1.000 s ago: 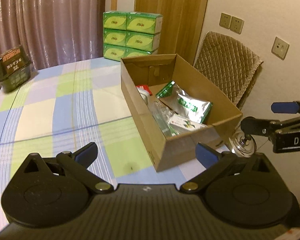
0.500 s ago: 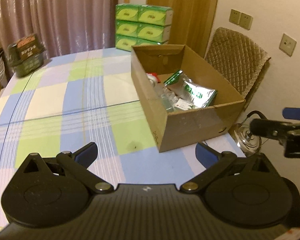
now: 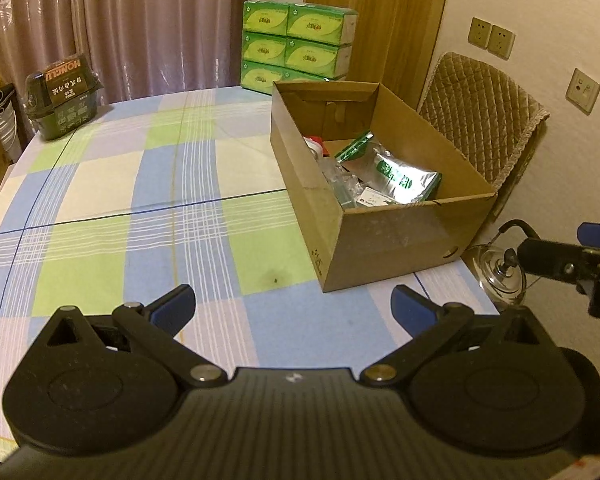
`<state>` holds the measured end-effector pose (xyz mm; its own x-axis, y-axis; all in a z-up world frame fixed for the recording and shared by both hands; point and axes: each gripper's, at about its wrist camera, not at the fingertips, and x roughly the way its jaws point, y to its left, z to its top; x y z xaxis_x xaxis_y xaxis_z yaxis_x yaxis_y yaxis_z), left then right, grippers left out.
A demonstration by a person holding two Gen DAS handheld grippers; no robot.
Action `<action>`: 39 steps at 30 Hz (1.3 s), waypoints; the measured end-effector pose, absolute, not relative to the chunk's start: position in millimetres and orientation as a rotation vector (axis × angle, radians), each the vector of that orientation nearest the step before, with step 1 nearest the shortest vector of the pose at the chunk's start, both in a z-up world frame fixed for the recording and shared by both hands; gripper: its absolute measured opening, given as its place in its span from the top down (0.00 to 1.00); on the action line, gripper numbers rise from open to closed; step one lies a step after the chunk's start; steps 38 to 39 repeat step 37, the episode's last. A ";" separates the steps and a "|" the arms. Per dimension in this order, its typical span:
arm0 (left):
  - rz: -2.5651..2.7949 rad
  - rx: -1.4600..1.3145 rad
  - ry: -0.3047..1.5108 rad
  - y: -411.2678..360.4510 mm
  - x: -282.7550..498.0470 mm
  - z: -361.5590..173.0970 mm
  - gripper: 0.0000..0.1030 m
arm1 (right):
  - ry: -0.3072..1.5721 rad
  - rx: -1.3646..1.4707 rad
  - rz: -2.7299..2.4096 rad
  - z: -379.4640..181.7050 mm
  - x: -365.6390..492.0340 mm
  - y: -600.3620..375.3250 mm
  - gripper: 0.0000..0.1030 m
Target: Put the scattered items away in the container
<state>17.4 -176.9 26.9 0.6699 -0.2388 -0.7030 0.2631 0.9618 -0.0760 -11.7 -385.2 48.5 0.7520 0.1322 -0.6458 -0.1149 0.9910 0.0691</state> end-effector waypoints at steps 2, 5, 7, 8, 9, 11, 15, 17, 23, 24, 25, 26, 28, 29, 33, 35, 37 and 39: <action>-0.283 0.034 0.785 -177.1 16.2 27.4 0.01 | 0.707 0.027 0.139 48.5 -12.1 -384.4 0.02; -0.285 0.037 0.785 -178.6 15.1 28.0 0.01 | 0.708 0.026 0.143 48.5 -13.3 -383.3 0.02; -0.289 0.035 0.787 -179.6 14.9 28.2 0.01 | 0.708 0.027 0.142 48.6 -14.1 -382.8 0.02; -0.290 0.036 0.787 -180.1 14.9 28.2 0.01 | 0.709 0.027 0.142 48.5 -14.1 -382.6 0.02; -0.290 0.037 0.787 -180.6 14.9 28.2 0.01 | 0.709 0.027 0.142 48.5 -14.2 -382.8 0.02; -0.290 0.041 0.787 -181.7 14.8 28.2 0.01 | 0.708 0.028 0.142 48.5 -14.0 -382.8 0.02; -0.291 0.042 0.788 -182.5 14.6 28.1 0.01 | 0.709 0.031 0.139 47.5 -14.9 -384.2 0.02; -0.293 0.041 0.792 -183.2 14.6 27.9 0.01 | 0.709 0.033 0.138 47.6 -15.6 -384.6 0.02; -0.297 0.036 0.807 -183.8 17.5 25.8 0.01 | 0.710 0.034 0.137 47.1 -15.9 -385.0 0.02; -0.300 0.033 0.810 -183.8 18.0 25.1 0.01 | 0.710 0.034 0.136 46.7 -15.9 -385.3 0.02; -0.304 0.031 0.813 -183.9 18.5 24.4 0.01 | 0.711 0.035 0.135 46.4 -16.2 -385.9 0.02; -0.306 0.030 0.814 -184.0 18.5 23.6 0.01 | 0.712 0.035 0.134 46.2 -16.4 -386.3 0.02; -0.306 0.032 0.813 -184.9 18.5 22.5 0.01 | 0.712 0.036 0.134 45.4 -17.2 -387.2 0.02; -0.309 0.034 0.812 -185.5 18.1 22.0 0.01 | 0.713 0.037 0.134 45.0 -16.9 -387.7 0.02; -0.302 0.042 0.790 -186.6 14.7 21.4 0.01 | 0.716 0.040 0.132 43.0 -16.9 -389.5 0.02; -0.299 0.048 0.773 -186.9 12.8 21.8 0.01 | 0.717 0.042 0.132 42.5 -17.1 -390.3 0.02; -0.299 0.050 0.767 -186.8 13.1 22.5 0.01 | 0.718 0.042 0.131 41.3 -17.7 -390.8 0.02; -0.299 0.050 0.767 -186.8 13.1 22.5 0.01 | 0.718 0.042 0.131 41.3 -17.7 -390.8 0.02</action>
